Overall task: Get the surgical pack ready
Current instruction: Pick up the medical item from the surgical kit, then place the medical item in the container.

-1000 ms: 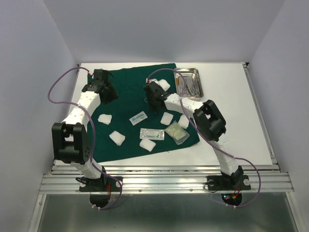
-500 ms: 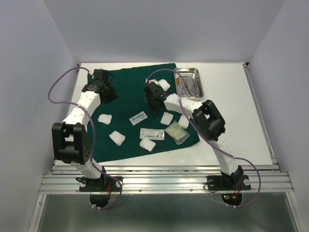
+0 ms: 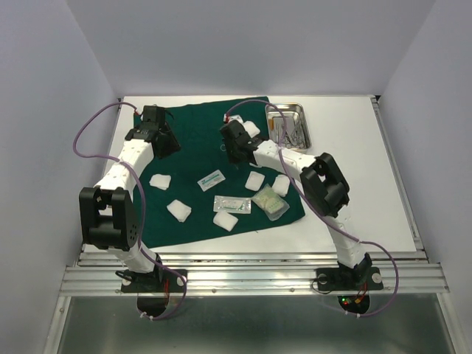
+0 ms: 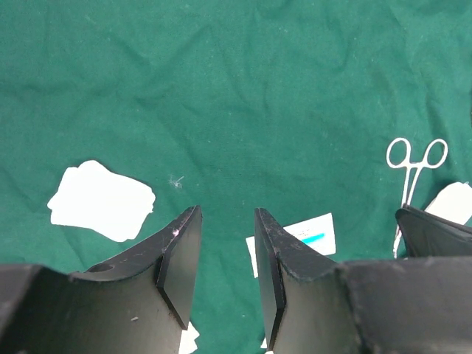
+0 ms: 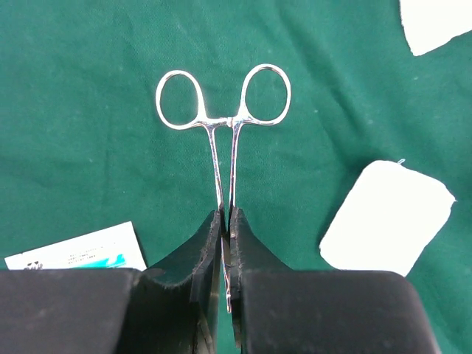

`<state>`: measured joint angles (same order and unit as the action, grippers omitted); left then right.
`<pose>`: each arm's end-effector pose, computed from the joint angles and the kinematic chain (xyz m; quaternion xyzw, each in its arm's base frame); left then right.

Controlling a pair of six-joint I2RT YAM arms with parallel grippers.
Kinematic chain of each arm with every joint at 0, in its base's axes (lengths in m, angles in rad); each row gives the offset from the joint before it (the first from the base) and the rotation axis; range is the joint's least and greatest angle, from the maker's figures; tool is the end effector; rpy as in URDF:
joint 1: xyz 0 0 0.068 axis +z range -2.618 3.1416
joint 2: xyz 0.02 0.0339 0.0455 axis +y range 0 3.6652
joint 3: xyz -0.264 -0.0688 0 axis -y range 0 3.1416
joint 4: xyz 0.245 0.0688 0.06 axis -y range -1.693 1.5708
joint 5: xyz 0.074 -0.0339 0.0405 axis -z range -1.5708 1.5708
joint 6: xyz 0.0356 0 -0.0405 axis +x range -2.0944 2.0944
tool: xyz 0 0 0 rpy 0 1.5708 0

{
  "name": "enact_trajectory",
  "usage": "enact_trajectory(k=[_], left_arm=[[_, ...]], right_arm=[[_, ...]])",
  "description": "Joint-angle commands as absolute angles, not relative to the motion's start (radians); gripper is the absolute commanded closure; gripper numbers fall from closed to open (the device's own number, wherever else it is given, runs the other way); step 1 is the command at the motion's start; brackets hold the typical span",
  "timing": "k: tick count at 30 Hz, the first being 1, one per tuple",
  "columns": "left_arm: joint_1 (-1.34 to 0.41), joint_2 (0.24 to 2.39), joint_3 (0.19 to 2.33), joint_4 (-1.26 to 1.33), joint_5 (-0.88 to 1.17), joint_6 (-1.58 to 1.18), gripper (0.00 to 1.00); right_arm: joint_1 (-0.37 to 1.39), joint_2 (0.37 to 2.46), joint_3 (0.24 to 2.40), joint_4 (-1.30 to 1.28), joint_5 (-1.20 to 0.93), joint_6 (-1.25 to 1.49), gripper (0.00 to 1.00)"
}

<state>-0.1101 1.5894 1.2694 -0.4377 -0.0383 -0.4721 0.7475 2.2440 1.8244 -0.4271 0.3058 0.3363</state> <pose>0.3539 -0.0378 0.2820 -0.1728 0.9020 -0.0966 0.3838 0.3771 0.3350 0.1940 -0.1359 0.9158 0.0585 0.3734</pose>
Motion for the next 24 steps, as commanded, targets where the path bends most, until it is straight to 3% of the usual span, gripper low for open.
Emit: enact_trajectory(k=[1,10,24], left_arm=[[-0.109,1.569,1.269,-0.436,-0.061,-0.453,0.55],[-0.107,1.572,1.282,-0.446,-0.067,-0.448,0.55],[-0.109,1.560,1.301,-0.456,-0.077,-0.437,0.55]], right_arm=[[0.752,2.174,1.856,-0.417,0.342,0.330,0.99],[0.742,2.129,1.896,-0.420,0.410,0.301,0.99],[0.480,2.079,1.891,-0.417,0.446,0.264,0.99]])
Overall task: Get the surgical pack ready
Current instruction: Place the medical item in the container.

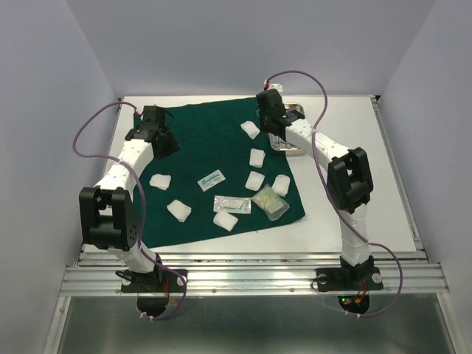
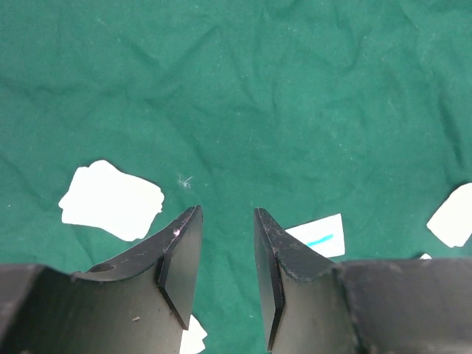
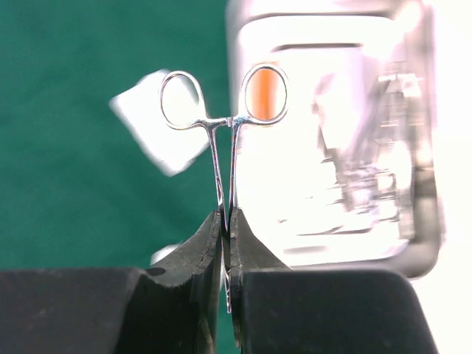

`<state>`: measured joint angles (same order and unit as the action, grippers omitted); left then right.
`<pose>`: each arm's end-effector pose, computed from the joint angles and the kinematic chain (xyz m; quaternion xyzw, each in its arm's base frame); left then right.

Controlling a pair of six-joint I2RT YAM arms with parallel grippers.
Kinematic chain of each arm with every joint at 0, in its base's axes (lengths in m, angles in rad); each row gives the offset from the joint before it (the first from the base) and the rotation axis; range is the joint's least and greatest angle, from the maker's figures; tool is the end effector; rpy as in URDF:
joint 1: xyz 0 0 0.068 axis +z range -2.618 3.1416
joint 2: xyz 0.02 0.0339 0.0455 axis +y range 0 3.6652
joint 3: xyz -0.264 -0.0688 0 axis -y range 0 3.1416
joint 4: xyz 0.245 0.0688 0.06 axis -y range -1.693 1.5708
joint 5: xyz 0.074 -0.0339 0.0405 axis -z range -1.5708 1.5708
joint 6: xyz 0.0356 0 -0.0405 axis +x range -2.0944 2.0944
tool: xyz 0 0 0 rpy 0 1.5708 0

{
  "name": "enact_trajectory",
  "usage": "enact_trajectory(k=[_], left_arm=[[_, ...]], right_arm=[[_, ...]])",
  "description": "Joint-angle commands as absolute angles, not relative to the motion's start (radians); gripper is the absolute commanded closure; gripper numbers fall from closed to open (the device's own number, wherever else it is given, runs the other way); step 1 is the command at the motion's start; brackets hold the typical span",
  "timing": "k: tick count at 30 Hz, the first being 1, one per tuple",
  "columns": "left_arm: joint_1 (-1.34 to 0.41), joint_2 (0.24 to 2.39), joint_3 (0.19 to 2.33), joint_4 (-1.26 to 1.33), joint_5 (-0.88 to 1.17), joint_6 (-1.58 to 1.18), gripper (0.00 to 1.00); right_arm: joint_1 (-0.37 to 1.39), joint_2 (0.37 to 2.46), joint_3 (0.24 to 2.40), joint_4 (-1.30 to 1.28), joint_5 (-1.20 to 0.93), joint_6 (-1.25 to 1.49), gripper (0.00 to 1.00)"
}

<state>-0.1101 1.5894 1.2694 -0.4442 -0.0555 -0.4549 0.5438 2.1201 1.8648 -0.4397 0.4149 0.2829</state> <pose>0.3535 -0.0371 0.2815 -0.1685 0.9039 -0.0848 0.3839 0.4284 0.2422 0.2666 -0.0287 0.8901 -0.0041 0.4549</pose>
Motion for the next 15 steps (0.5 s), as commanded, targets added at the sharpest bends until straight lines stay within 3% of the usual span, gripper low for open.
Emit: enact_trajectory(k=[1,15], left_arm=[[-0.107,1.559,1.302,-0.457,-0.080,-0.436,0.55],[-0.107,1.589,1.319,-0.457,-0.046,-0.448,0.55]], right_arm=[[0.465,2.083,1.891,-0.416,0.446,0.264,0.99],[0.291,2.213,1.921,-0.417,0.402,0.224,0.99]])
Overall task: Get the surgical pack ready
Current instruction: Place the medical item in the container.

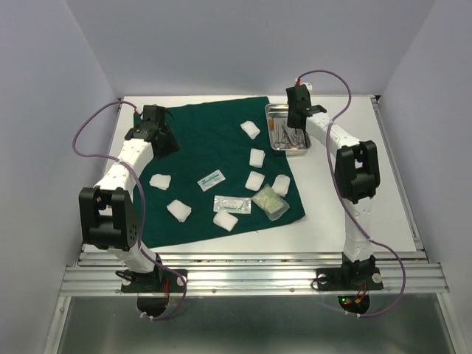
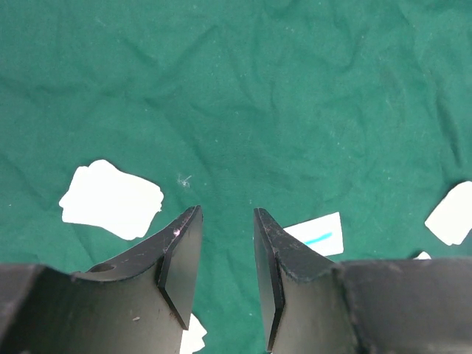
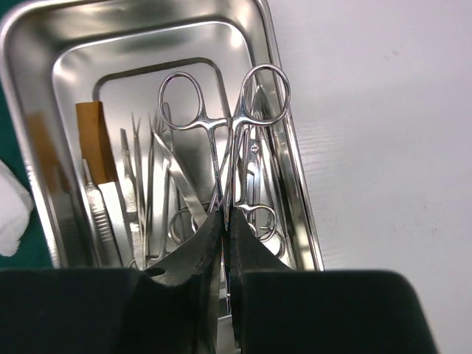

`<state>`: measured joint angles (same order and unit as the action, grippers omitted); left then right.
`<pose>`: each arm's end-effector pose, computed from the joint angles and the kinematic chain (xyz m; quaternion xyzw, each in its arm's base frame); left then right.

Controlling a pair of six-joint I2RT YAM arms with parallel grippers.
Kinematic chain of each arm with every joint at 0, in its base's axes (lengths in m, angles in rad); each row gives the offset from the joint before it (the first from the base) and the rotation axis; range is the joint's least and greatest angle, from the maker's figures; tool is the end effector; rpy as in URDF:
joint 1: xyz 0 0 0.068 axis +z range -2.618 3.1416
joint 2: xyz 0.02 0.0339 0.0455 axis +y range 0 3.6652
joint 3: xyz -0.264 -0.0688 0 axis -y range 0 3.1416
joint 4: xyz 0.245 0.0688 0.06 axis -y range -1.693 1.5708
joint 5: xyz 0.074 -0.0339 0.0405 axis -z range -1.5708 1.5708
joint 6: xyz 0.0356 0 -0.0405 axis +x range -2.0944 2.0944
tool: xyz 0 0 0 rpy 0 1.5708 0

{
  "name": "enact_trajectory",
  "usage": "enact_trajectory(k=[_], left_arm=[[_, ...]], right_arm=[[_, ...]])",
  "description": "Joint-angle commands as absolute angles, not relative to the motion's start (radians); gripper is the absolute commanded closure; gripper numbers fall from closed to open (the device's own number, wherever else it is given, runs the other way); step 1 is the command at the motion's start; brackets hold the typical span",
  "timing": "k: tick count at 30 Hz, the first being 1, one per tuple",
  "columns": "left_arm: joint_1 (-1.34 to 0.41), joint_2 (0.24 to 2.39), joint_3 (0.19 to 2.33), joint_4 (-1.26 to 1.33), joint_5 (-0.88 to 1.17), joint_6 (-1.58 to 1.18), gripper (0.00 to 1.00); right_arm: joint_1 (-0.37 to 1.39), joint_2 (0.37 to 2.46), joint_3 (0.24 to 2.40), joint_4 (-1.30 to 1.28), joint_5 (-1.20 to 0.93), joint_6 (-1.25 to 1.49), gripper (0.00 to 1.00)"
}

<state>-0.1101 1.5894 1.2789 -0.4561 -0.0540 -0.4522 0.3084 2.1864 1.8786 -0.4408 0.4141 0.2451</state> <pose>0.3535 -0.0371 0.2837 -0.1670 0.9047 -0.0847 0.3827 0.4829 0.1388 0.2394 0.0537 0.8993 -0.0744 0.4277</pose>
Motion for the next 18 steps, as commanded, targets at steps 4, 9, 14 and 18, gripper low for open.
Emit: enact_trajectory(k=[4,9,14,18], left_arm=[[-0.107,1.592,1.328,-0.463,-0.057,-0.439,0.55],[-0.107,1.592,1.325,-0.462,-0.060,-0.442,0.55],[-0.107,1.586,1.310,-0.454,-0.044,-0.451,0.55],[-0.107,1.585,1.315,-0.462,-0.061,-0.442,0.55]], right_arm=[[0.272,2.241,1.919,-0.413,0.367,0.206,0.99],[0.272,2.263,1.902,-0.403,0.318,0.183,0.98],[0.272,2.275,1.875,-0.397,0.316,0.179,0.95],[0.272,2.253,1.852,-0.397,0.330,0.178,0.84]])
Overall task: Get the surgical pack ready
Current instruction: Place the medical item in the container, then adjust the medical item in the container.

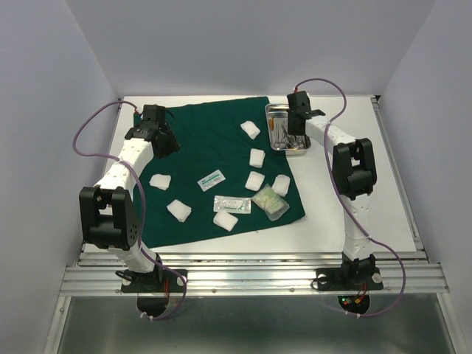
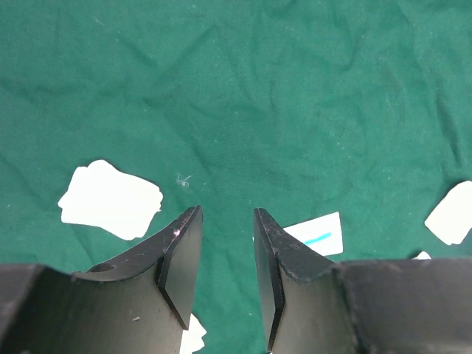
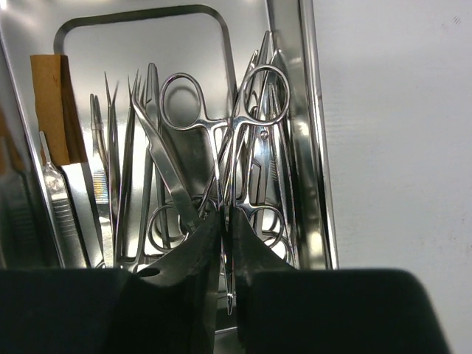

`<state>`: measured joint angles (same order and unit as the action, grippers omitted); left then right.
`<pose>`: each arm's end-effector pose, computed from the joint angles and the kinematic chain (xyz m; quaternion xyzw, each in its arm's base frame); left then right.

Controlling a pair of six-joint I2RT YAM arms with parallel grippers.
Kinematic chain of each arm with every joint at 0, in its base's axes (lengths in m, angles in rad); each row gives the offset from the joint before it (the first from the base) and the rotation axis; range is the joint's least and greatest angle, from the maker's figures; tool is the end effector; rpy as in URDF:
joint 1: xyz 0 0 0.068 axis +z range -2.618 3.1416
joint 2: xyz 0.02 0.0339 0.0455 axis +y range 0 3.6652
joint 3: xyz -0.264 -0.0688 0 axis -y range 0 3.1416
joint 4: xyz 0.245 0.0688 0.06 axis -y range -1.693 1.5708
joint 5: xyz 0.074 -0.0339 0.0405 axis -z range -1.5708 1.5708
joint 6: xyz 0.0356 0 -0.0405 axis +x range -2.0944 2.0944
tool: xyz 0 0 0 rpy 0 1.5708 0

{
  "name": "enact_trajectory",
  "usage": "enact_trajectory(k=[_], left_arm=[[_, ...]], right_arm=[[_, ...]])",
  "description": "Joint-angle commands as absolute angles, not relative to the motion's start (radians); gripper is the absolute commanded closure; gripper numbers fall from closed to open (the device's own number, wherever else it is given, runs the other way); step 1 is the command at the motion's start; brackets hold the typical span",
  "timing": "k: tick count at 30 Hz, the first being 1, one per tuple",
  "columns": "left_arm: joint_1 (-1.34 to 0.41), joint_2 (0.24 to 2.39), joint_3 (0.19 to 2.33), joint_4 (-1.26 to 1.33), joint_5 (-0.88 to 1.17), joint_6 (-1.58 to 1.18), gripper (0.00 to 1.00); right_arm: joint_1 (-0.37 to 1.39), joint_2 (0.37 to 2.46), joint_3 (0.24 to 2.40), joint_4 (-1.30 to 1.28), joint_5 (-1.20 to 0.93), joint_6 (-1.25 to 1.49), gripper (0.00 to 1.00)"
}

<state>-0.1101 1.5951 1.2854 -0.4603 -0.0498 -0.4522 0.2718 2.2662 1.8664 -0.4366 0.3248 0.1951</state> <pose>0.3547 -0.0374 0.2836 -0.1663 0.9055 -0.0861 0.3807 0.4947 0.1261 0.1961 0.0227 0.9226 -0.0649 0.3796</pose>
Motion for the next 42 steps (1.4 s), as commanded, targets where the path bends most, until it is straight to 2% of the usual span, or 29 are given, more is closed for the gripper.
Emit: enact_trajectory(k=[1,7,8,15,19,24,29,40,42], left_arm=[[-0.107,1.586,1.318,-0.463,-0.063,-0.440,0.55],[-0.107,1.589,1.328,-0.466,-0.058,-0.443,0.55],[-0.107,1.589,1.327,-0.466,-0.058,-0.443,0.55],[-0.107,1.585,1.313,-0.463,-0.057,-0.443,0.56],[-0.107,1.582,1.313,-0.465,-0.060,-0.443,0.56],[-0.109,1.578,1.310,-0.468,-0.061,-0.443,0.56],[-0.107,1.583,1.307,-0.465,-0.058,-0.446,0.56],[-0.107,1.580,1.307,-0.468,-0.061,-0.445,0.56],[-0.109,1.578,1.305,-0.468,-0.061,-0.445,0.56]], right_arm=[[0.272,2.247,1.848,-0.396,0.330,0.178,0.83],[0.272,2.192,1.832,-0.397,0.336,0.175,0.73],[0.272,2.181,1.832,-0.396,0.339,0.176,0.68],[0.272,2.221,1.894,-0.408,0.316,0.169,0.66],[0.272,2.273,1.965,-0.428,0.281,0.175,0.54],[0.272,2.341,2.051,-0.451,0.258,0.186,0.45],[0.272,2.410,2.117,-0.483,0.245,0.186,0.46],[0.262,2.405,2.129,-0.486,0.328,0.241,0.75],[0.262,2.399,2.119,-0.482,0.328,0.245,0.76]])
